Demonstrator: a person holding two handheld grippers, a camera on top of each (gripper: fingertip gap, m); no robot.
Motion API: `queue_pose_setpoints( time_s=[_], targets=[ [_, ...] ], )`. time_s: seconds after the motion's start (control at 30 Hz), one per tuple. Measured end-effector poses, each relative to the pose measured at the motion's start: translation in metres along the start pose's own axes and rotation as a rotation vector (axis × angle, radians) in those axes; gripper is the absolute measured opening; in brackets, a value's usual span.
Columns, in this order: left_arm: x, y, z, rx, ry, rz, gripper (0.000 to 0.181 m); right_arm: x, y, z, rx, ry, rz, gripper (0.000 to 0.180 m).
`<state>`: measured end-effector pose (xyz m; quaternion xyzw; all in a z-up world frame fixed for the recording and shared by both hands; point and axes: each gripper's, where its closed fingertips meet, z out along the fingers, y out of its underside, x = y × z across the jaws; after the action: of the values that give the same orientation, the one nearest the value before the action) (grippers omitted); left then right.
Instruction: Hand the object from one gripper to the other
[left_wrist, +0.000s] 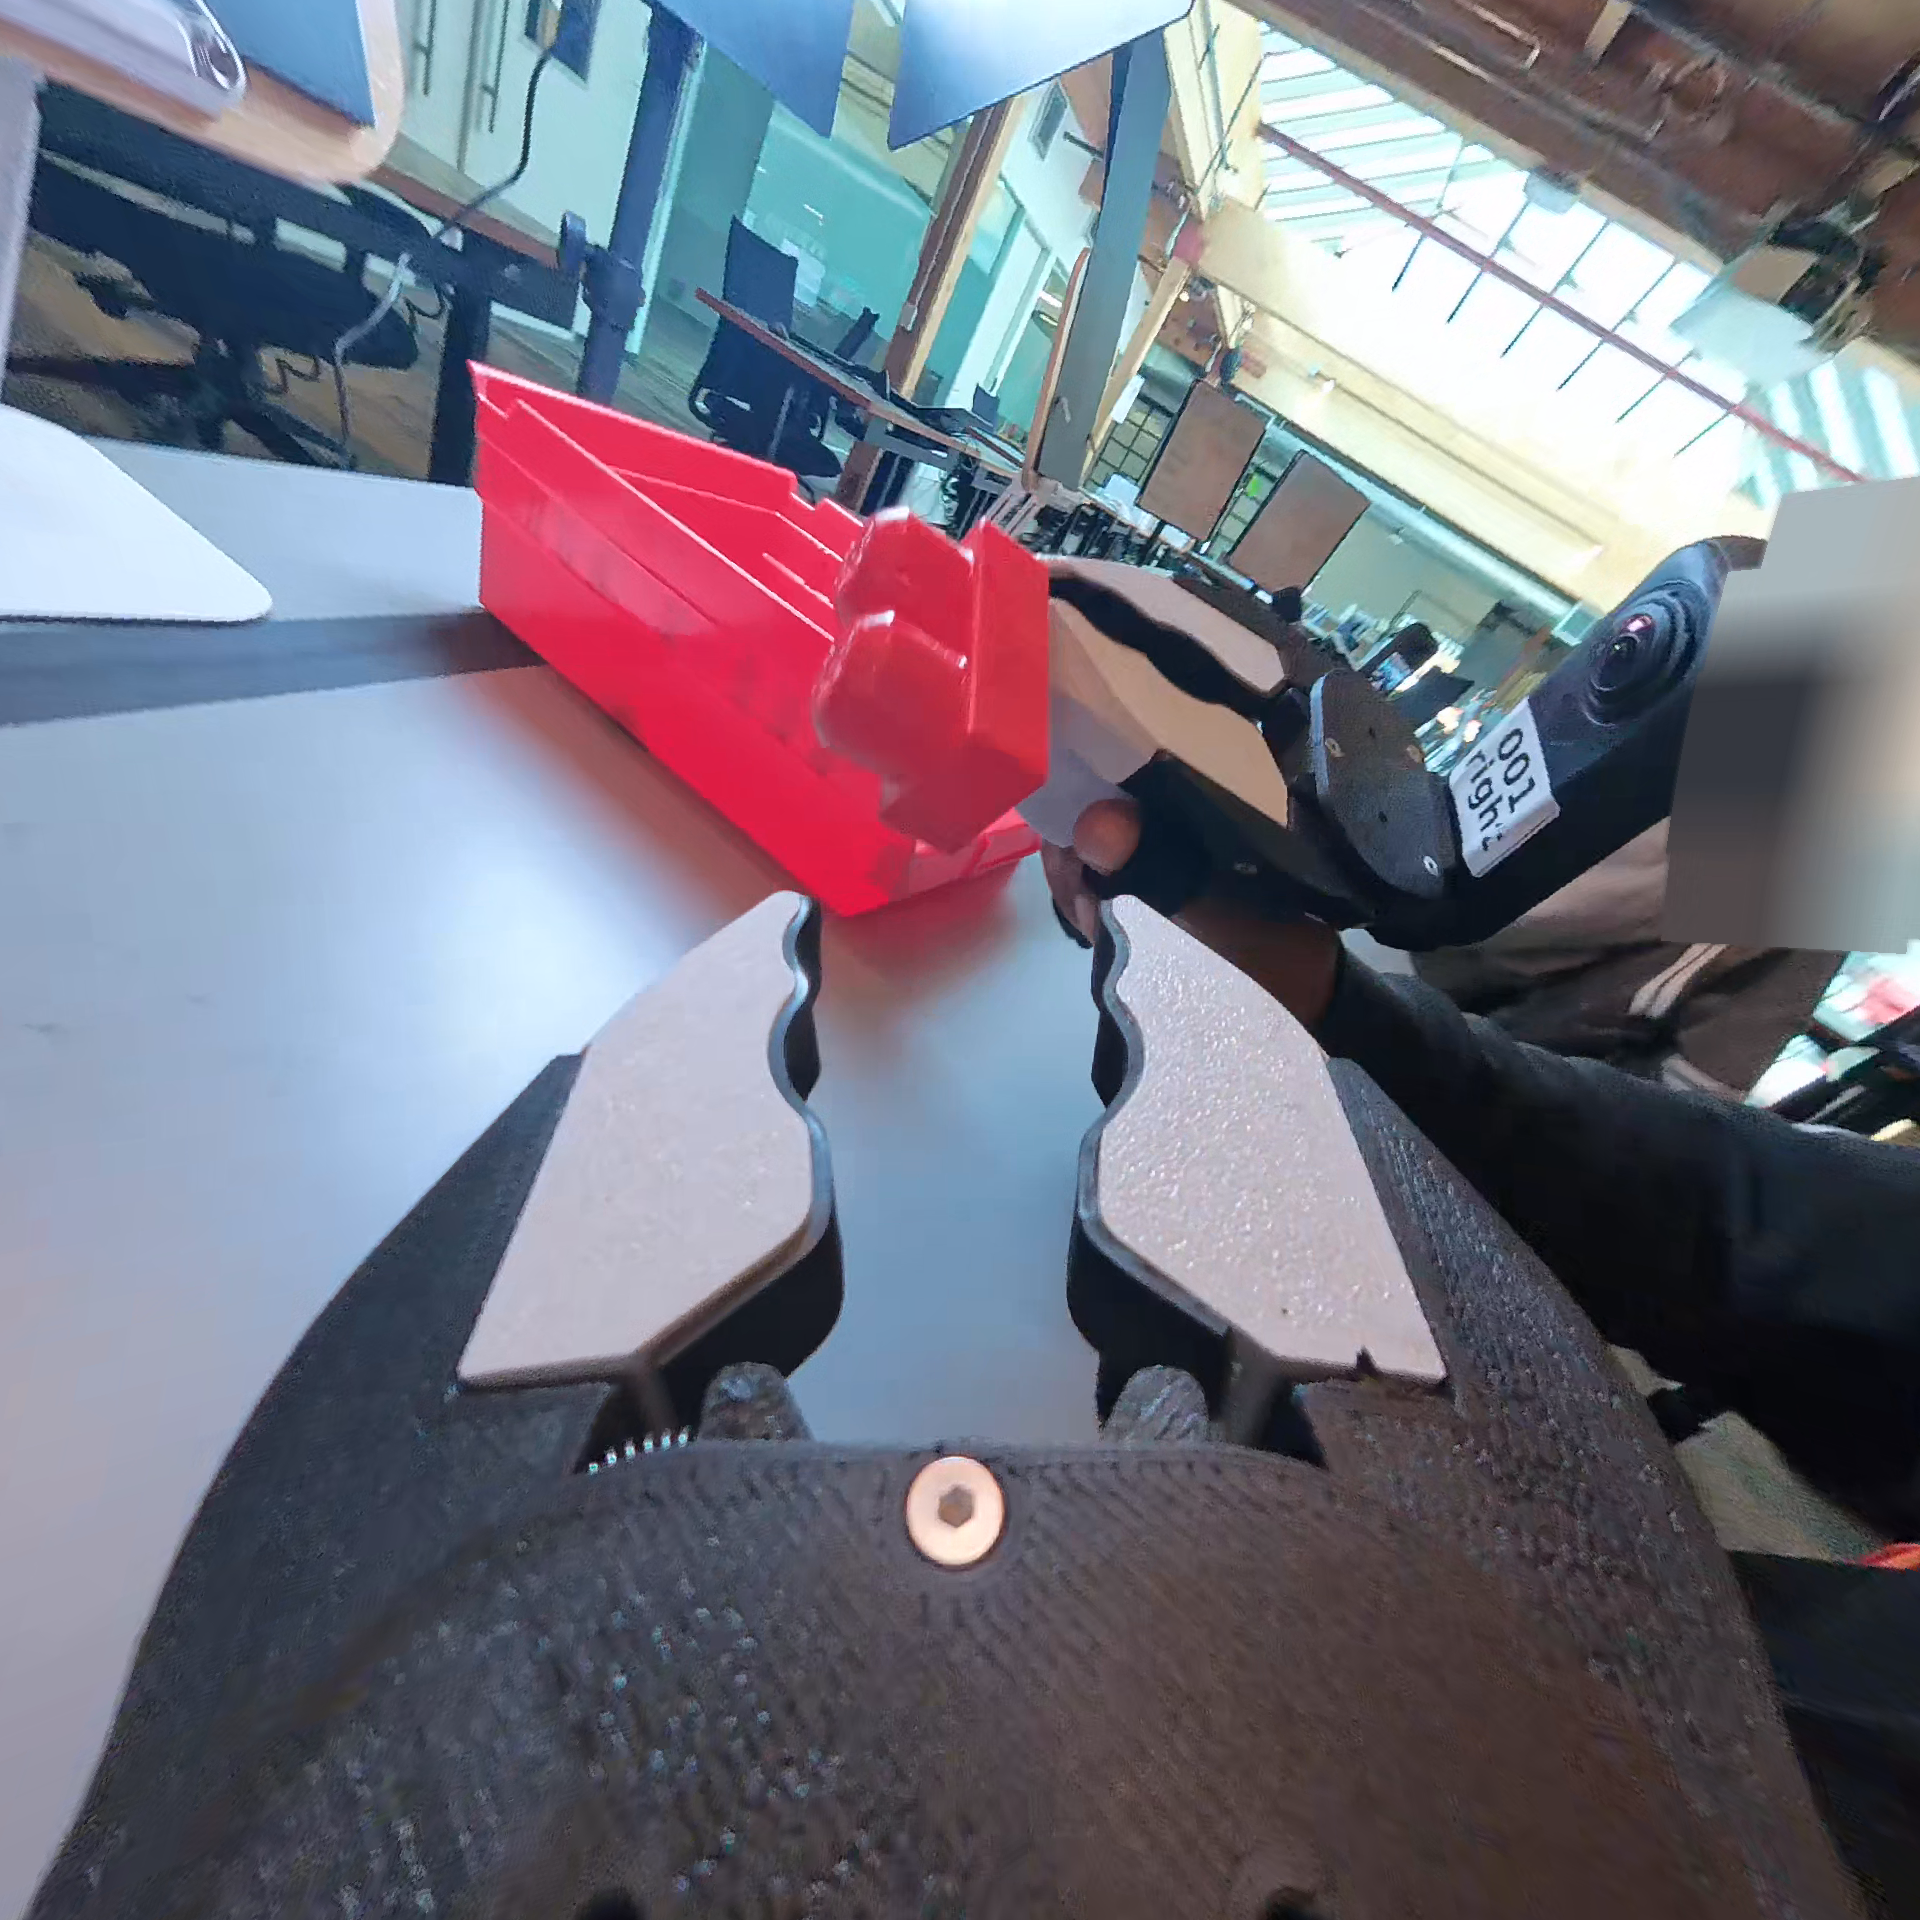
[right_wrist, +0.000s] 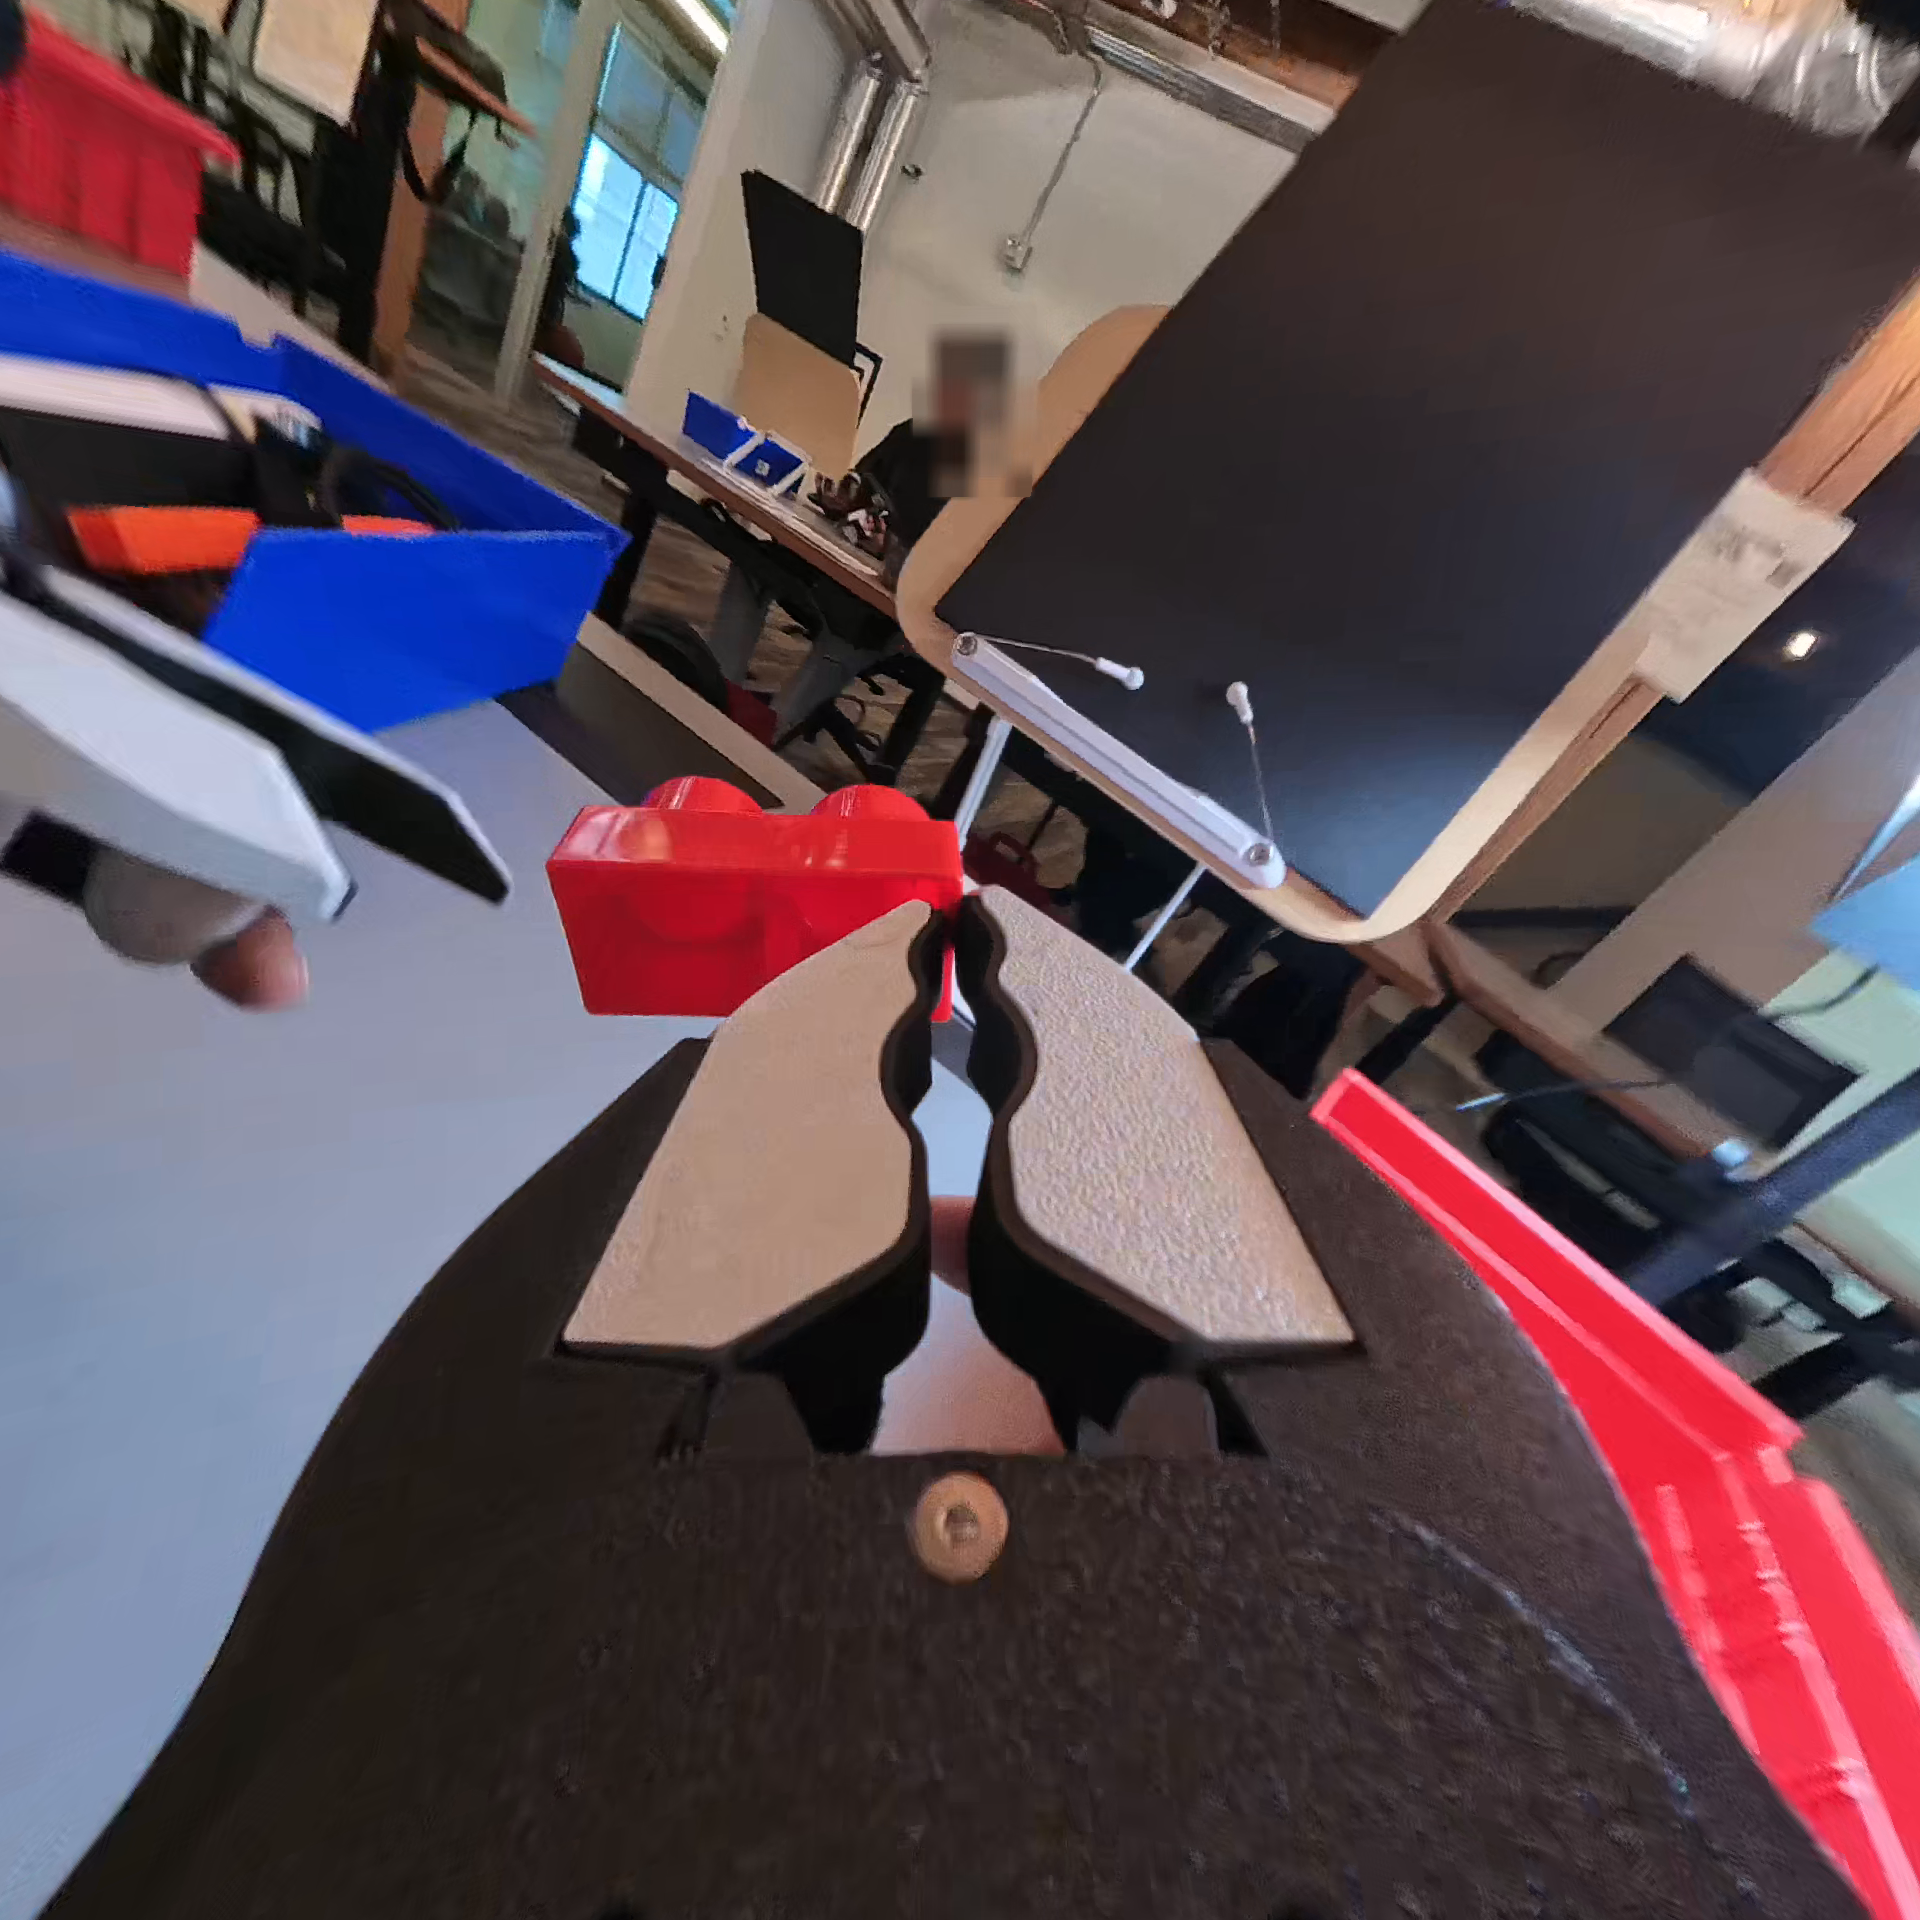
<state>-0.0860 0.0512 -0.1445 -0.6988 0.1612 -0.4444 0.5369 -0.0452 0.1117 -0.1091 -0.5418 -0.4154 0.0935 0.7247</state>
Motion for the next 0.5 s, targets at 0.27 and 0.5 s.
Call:
queue_pose_setpoints(
  time_s=[0.27,0.5],
  targets=[
    [-0.005,0.014,-0.01,-0.151,0.027,0.207,0.06,-0.072,-0.012,-0.01,0.161,-0.18,-0.505,0.002],
    [0.029,0.042,-0.026,-0.298,0.39,0.083,0.051,-0.106,-0.034,-0.029,0.303,-0.355,-0.493,0.002]
  ],
)
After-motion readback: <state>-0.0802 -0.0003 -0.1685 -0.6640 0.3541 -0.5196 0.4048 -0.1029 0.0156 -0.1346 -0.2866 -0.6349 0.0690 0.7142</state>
